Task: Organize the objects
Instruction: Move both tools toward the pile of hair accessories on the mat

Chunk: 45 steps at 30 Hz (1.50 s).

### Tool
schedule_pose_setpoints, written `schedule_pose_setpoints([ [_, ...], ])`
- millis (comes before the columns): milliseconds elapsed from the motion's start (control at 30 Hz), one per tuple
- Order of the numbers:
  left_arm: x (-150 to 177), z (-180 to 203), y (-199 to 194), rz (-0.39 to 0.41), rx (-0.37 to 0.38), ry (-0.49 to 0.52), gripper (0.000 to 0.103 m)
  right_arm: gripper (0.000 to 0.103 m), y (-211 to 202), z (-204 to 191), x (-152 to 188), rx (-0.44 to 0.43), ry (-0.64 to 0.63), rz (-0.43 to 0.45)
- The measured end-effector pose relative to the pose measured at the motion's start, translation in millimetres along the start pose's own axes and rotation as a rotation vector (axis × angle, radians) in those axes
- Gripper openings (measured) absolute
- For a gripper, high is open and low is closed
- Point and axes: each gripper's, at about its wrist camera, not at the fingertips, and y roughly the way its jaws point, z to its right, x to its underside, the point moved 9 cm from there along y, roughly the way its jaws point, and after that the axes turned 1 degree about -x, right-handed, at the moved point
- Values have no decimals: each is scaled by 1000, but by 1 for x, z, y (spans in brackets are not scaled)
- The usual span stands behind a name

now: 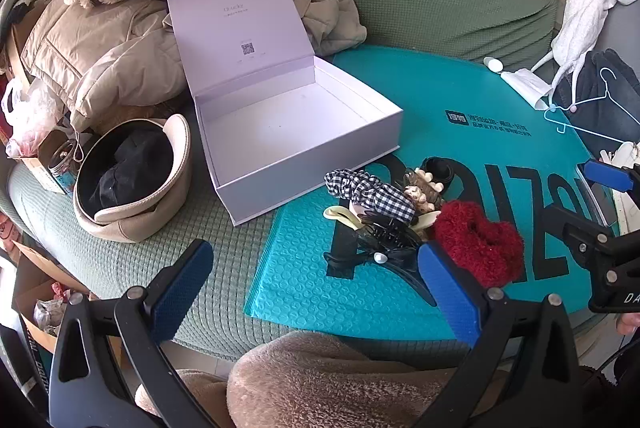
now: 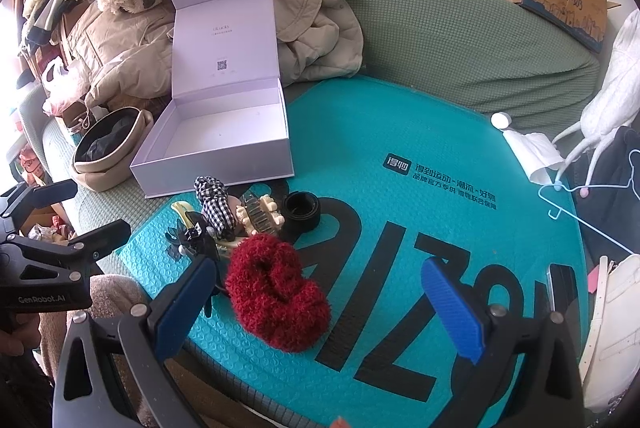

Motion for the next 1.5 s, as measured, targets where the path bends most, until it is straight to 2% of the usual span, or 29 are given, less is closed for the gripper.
schedule_pose_setpoints([
  [833,3,2,2,-15,-8,10,102,102,5,-2,4,-5,-2,-23],
  [1133,-1,-3,4,-27,-23,-14,102,102,12,-3,-4,-34,-23,-17],
  [1500,1,12,29,-60,32,-14,102,102,35,6,2,-75,-3,-52],
])
